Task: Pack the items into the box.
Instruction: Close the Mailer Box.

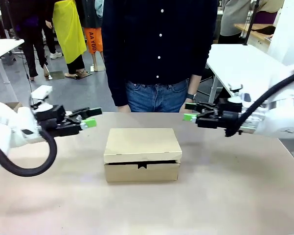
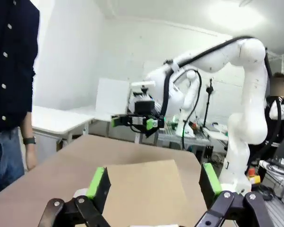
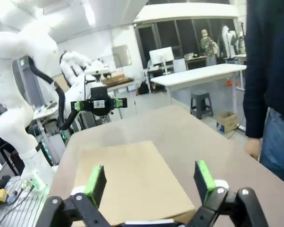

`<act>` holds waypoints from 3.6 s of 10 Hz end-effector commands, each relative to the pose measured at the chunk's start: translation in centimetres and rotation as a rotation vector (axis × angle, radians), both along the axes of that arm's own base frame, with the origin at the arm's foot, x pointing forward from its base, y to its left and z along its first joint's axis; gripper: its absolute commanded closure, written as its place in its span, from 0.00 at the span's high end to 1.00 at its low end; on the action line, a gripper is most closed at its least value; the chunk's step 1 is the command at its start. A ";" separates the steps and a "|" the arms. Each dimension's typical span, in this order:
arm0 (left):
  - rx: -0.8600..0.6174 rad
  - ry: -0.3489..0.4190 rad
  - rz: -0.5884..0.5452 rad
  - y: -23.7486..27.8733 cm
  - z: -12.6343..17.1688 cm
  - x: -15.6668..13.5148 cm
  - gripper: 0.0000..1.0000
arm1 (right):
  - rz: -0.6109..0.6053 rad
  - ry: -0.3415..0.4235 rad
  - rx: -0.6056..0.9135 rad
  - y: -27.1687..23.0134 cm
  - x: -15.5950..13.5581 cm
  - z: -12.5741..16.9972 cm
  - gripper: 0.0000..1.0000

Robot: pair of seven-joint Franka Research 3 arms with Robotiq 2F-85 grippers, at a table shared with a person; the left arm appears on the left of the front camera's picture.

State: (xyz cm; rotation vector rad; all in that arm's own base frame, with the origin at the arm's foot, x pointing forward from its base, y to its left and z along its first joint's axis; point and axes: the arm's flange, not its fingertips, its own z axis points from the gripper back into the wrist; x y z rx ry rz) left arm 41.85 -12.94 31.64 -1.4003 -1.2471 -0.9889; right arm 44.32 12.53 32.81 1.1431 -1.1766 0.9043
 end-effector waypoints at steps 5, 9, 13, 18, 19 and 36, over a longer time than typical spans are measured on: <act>0.359 0.071 -0.146 -6.6 -3.5 4.0 1.00 | 0.171 -0.052 -0.278 4.9 1.5 -4.5 1.00; 0.422 0.064 -0.206 -6.3 -4.3 3.9 1.00 | 0.240 -0.076 -0.361 5.4 1.2 -5.8 1.00; 0.394 -0.010 -0.189 -5.8 -2.8 2.8 1.00 | 0.210 -0.038 -0.298 4.8 1.4 -3.9 1.00; 0.127 0.150 -0.042 2.2 3.9 -4.6 1.00 | -0.060 0.404 -0.038 -5.2 -4.9 4.7 1.00; 0.056 0.244 0.027 5.3 3.9 -5.6 1.00 | -0.148 0.499 -0.002 -8.4 -5.9 4.4 1.00; 0.006 0.560 0.170 16.7 0.0 -4.9 1.00 | -0.306 0.766 0.108 -19.1 -5.9 -0.1 1.00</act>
